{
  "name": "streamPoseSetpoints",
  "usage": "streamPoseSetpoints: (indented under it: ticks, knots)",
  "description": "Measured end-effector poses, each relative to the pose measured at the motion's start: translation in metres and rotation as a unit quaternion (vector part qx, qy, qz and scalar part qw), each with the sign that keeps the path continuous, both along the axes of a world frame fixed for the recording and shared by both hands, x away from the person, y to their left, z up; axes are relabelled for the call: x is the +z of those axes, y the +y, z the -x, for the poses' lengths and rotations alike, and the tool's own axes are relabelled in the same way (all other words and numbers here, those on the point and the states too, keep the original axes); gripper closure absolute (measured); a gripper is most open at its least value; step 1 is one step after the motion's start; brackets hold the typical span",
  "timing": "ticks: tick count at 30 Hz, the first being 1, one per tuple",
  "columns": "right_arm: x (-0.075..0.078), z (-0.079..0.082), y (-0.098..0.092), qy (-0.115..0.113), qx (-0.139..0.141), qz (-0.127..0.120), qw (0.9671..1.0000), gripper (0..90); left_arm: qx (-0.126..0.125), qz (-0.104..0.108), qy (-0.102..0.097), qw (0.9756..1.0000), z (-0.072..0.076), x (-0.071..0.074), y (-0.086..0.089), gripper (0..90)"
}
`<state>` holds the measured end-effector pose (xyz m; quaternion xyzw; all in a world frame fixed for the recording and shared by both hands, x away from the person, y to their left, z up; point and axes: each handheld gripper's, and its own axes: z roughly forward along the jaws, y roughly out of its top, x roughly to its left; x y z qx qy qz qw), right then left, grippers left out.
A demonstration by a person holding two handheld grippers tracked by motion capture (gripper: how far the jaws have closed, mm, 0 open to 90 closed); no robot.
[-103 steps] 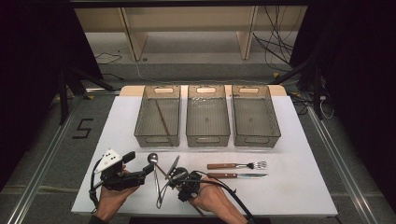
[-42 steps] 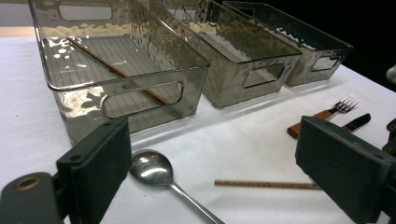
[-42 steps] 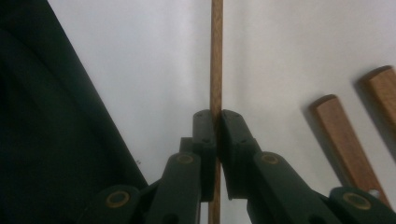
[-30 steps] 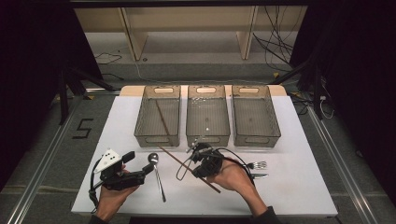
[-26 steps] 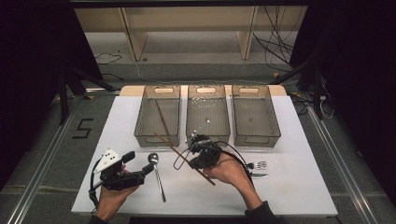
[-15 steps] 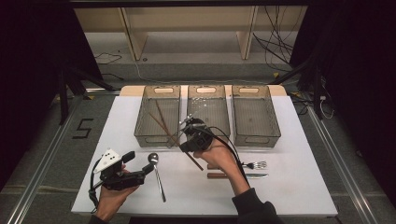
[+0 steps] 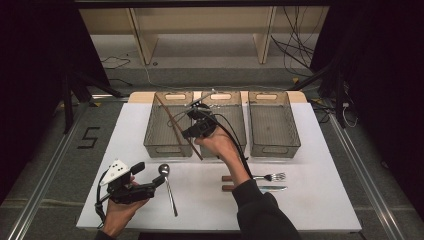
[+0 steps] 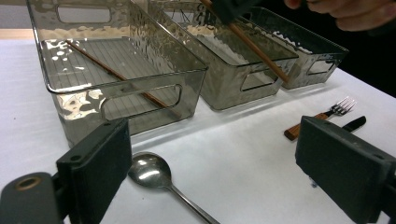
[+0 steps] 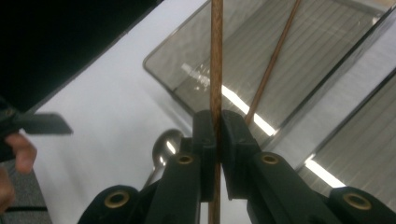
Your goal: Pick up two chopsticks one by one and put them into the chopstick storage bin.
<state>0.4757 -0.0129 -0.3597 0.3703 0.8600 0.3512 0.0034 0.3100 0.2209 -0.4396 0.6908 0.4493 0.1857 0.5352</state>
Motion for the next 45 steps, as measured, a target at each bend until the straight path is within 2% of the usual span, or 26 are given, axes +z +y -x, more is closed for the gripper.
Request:
streamPoseSetpoints:
  ticks: [9,18,22,33,45]
  knots:
    - [0.002,-0.026,0.015,0.0,-0.032,-0.013,0.9994,85.4,-0.002,0.001,0.0,1.0,0.0,0.0,0.0,10.4]
    - [0.006,-0.04,0.025,0.0,-0.051,-0.028,0.9983,85.4,-0.003,0.001,0.0,1.0,0.0,0.0,-0.001,10.5]
    - [0.006,-0.044,0.031,-0.004,-0.058,-0.027,0.998,85.3,-0.003,0.003,0.0,1.0,0.0,0.001,0.0,10.4]
    - [-0.003,-0.057,0.035,0.003,-0.084,-0.024,0.9962,85.3,-0.005,0.004,0.0,1.0,0.0,0.001,-0.001,10.5]
    - [-0.014,-0.066,0.039,0.006,-0.098,-0.022,0.9949,85.2,-0.006,0.006,0.001,1.0,0.0,0.001,-0.001,10.4]
